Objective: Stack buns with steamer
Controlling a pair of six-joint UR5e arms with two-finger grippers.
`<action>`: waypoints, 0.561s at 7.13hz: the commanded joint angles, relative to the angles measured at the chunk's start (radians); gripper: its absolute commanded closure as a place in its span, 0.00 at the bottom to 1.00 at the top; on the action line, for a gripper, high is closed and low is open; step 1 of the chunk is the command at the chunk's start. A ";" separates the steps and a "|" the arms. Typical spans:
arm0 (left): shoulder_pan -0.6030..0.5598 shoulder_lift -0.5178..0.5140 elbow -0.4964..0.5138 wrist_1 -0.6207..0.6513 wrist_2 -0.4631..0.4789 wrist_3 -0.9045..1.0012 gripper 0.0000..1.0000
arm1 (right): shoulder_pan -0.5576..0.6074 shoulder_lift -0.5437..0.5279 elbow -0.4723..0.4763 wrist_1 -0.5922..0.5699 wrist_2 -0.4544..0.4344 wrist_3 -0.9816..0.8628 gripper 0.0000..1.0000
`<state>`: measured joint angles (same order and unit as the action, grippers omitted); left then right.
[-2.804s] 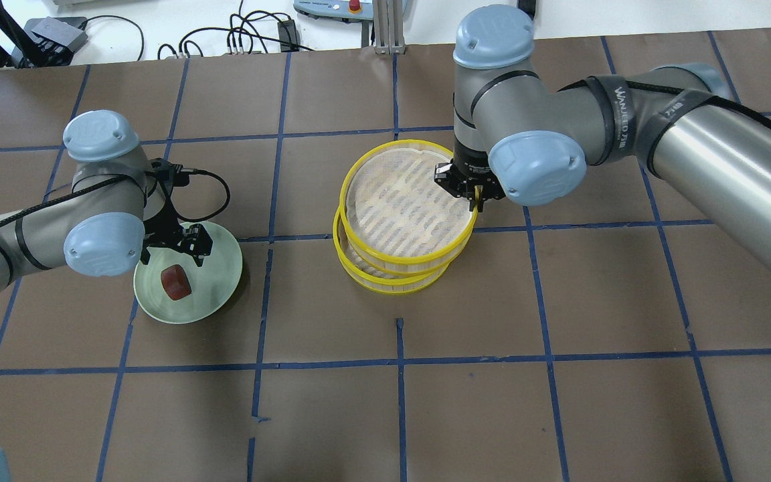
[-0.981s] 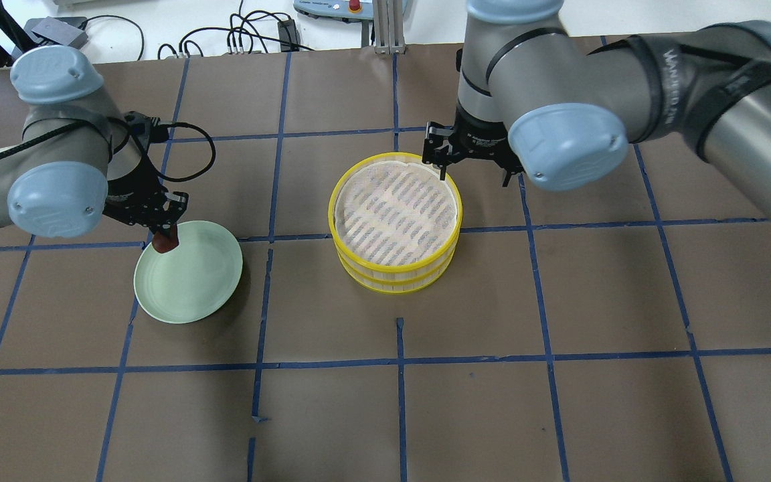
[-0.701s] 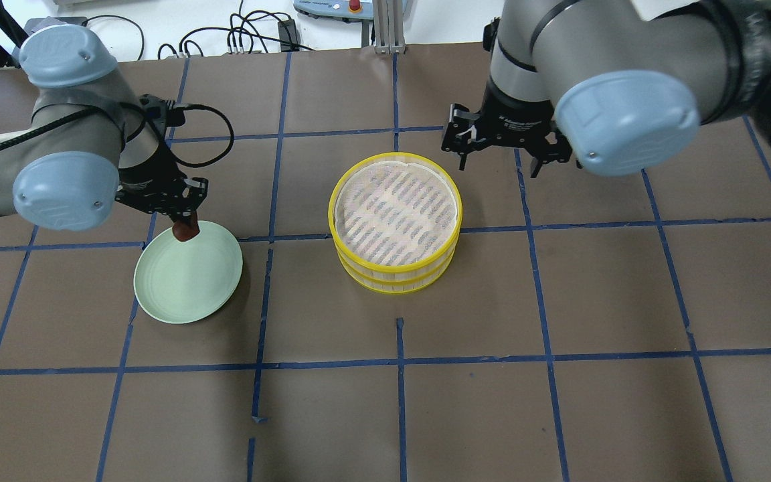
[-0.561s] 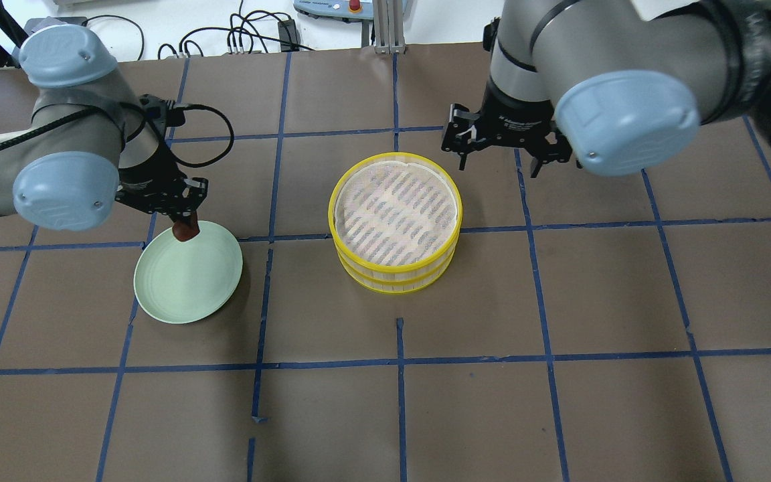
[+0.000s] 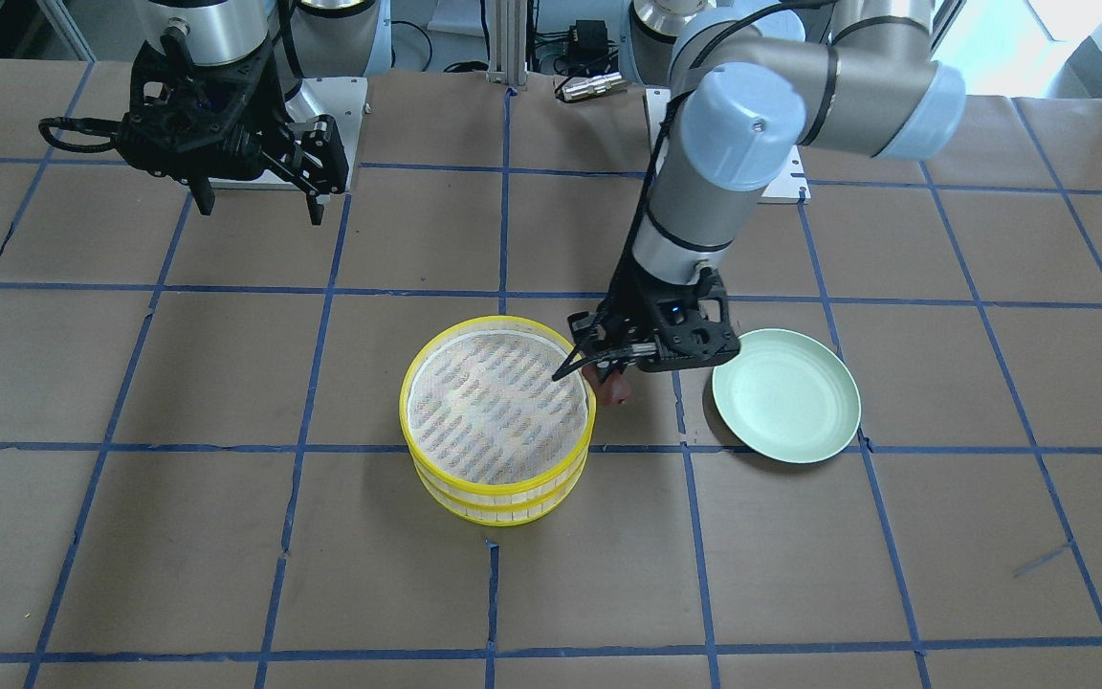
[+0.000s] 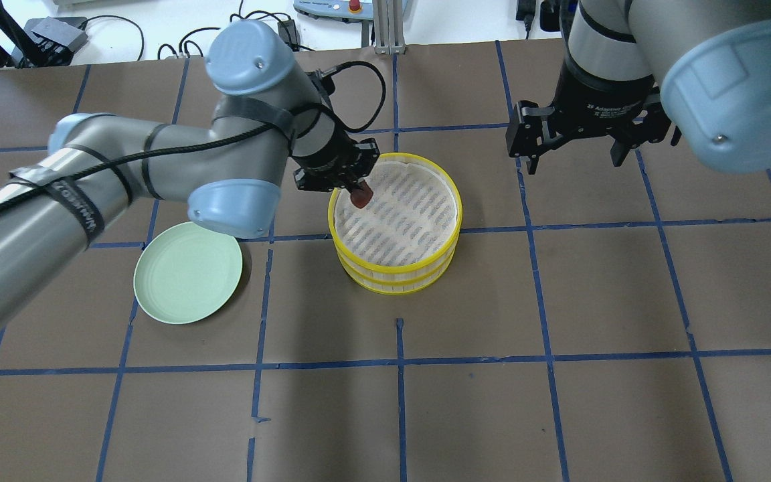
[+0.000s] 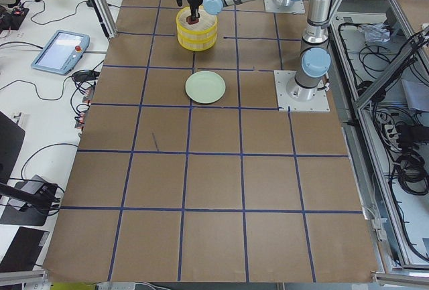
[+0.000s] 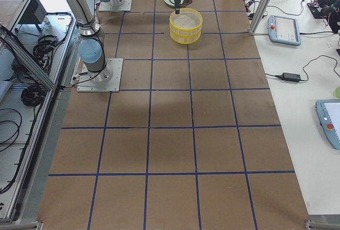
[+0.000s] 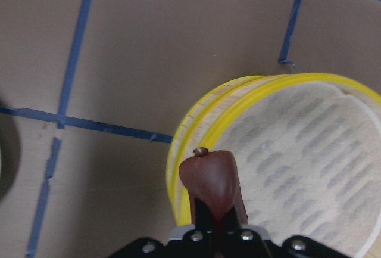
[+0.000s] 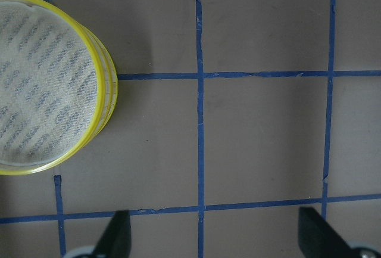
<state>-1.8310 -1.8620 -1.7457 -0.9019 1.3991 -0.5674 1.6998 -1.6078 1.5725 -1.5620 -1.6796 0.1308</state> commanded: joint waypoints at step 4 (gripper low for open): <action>-0.039 -0.055 0.002 0.067 -0.009 -0.117 0.00 | 0.001 -0.009 0.003 -0.001 0.001 0.010 0.00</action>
<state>-1.8693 -1.9182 -1.7454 -0.8339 1.3912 -0.6798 1.7010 -1.6174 1.5746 -1.5600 -1.6766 0.1401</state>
